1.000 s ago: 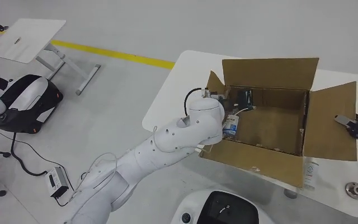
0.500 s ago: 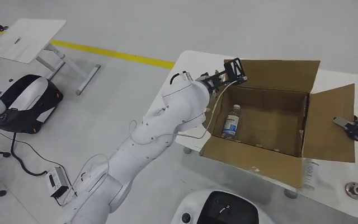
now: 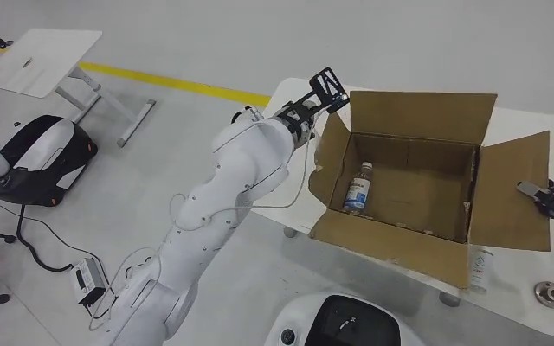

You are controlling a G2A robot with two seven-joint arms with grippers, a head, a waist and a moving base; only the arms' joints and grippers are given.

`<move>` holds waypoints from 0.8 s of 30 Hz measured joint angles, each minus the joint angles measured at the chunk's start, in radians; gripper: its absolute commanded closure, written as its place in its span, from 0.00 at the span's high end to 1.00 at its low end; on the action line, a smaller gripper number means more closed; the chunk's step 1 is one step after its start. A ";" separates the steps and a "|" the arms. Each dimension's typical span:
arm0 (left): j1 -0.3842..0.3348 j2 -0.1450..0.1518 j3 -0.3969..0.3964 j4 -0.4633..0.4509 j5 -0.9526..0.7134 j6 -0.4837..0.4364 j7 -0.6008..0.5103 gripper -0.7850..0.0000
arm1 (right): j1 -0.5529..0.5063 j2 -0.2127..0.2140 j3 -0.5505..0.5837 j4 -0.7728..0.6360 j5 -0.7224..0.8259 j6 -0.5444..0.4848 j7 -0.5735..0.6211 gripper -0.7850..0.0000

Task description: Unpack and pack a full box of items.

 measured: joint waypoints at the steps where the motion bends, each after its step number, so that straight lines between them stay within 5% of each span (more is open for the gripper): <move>1: 0.004 0.001 -0.008 -0.002 0.002 0.005 -0.001 0.00 | 0.001 0.001 -0.001 0.001 0.000 0.000 -0.001 0.00; 11: 0.025 0.007 -0.075 0.018 0.023 0.072 -0.027 0.00 | 0.009 0.008 -0.010 0.013 0.001 0.000 -0.003 0.00; 12: 0.027 0.007 -0.076 0.020 0.023 0.071 -0.030 0.11 | 0.009 0.009 -0.011 0.014 0.001 0.000 -0.003 0.00; 13: 0.028 0.007 -0.077 0.023 0.022 0.072 -0.033 0.36 | 0.010 0.009 -0.012 0.014 0.001 0.001 -0.003 0.00; 14: 0.030 0.007 -0.080 0.027 0.018 0.078 -0.037 0.45 | 0.011 0.010 -0.013 0.014 0.001 0.001 -0.002 0.00; 15: 0.030 0.007 -0.082 0.031 0.015 0.083 -0.040 1.00 | 0.011 0.011 -0.015 0.014 0.002 0.002 -0.002 0.00; 20: 0.021 0.007 -0.105 0.059 0.012 0.119 -0.059 1.00 | 0.011 0.014 -0.022 0.017 0.002 0.003 -0.004 0.00; 22: 0.017 0.008 -0.116 0.069 0.018 0.140 -0.071 1.00 | 0.012 0.015 -0.024 0.018 0.002 0.005 -0.004 0.23; 24: 0.011 0.009 -0.126 0.084 0.049 0.167 -0.097 1.00 | 0.013 0.016 -0.025 0.020 0.002 0.006 -0.004 0.32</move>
